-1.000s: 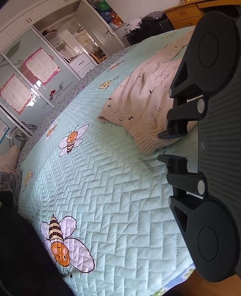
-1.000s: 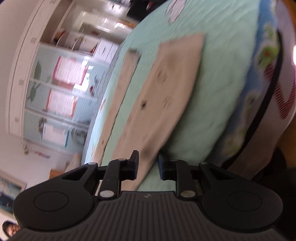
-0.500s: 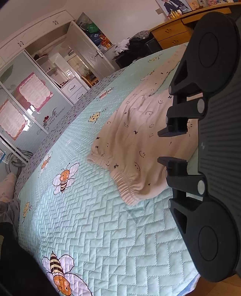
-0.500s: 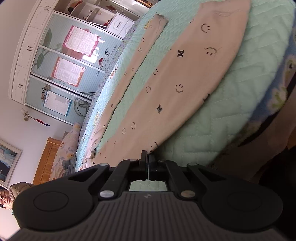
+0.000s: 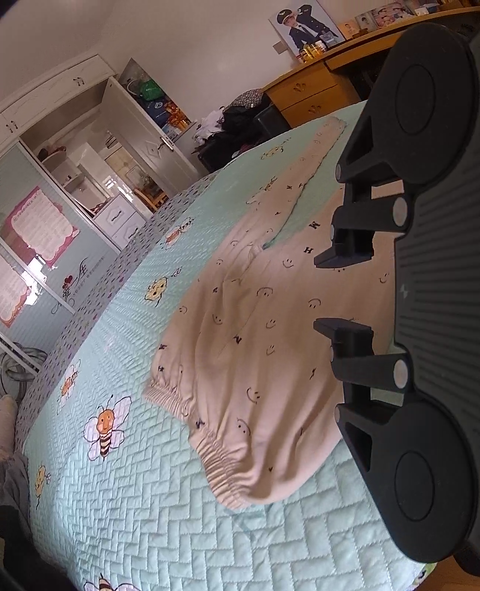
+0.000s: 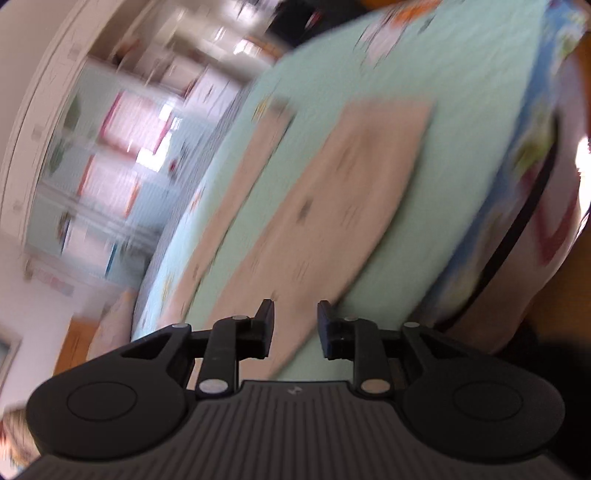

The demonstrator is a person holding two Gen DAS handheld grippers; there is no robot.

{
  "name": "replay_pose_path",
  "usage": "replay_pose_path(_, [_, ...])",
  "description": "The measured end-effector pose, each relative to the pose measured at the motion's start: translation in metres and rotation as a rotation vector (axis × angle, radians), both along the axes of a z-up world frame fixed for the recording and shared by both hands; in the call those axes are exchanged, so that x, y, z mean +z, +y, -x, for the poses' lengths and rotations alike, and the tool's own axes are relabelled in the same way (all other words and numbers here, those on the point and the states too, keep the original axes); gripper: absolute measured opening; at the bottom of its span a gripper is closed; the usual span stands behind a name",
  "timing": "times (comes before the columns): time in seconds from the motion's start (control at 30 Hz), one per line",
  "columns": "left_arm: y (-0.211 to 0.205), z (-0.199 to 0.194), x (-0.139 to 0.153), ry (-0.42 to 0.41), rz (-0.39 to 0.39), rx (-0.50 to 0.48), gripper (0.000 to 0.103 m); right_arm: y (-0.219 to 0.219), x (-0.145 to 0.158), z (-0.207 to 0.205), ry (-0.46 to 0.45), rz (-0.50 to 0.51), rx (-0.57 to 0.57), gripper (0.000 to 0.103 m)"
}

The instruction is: Fold clothes

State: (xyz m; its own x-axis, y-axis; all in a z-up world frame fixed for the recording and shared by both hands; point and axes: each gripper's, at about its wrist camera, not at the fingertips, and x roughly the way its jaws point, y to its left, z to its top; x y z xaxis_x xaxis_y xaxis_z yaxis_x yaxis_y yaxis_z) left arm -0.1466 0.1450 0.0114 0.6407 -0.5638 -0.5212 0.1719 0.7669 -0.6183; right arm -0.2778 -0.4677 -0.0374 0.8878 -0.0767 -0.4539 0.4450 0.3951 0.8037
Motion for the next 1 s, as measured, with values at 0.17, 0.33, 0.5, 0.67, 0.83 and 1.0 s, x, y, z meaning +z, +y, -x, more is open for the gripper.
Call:
replay_pose_path(0.17, [-0.02,-0.005,0.0,0.005,-0.006,-0.037,0.031,-0.032,0.015,-0.033,-0.085,-0.024,0.025,0.037])
replay_pose_path(0.33, [-0.035,-0.007,0.004,-0.004,-0.009,-0.06,0.032,-0.049,-0.01,-0.096,0.048,-0.044,0.013,0.03])
replay_pose_path(0.5, [-0.035,-0.017,0.01,-0.02,-0.038,-0.041,0.046,-0.038,0.006,-0.105,-0.079,-0.028,-0.015,0.043])
replay_pose_path(0.67, [-0.066,-0.048,0.012,-0.007,0.044,-0.048,0.052,-0.028,0.014,-0.151,-0.066,-0.035,0.059,0.052])
replay_pose_path(0.83, [-0.127,-0.098,0.001,0.064,0.088,-0.054,0.055,-0.049,-0.004,-0.199,-0.016,-0.166,0.044,0.052])
replay_pose_path(1.0, [-0.188,-0.148,-0.026,0.164,0.112,-0.037,0.055,-0.072,-0.02,-0.236,-0.025,-0.272,0.009,0.052])
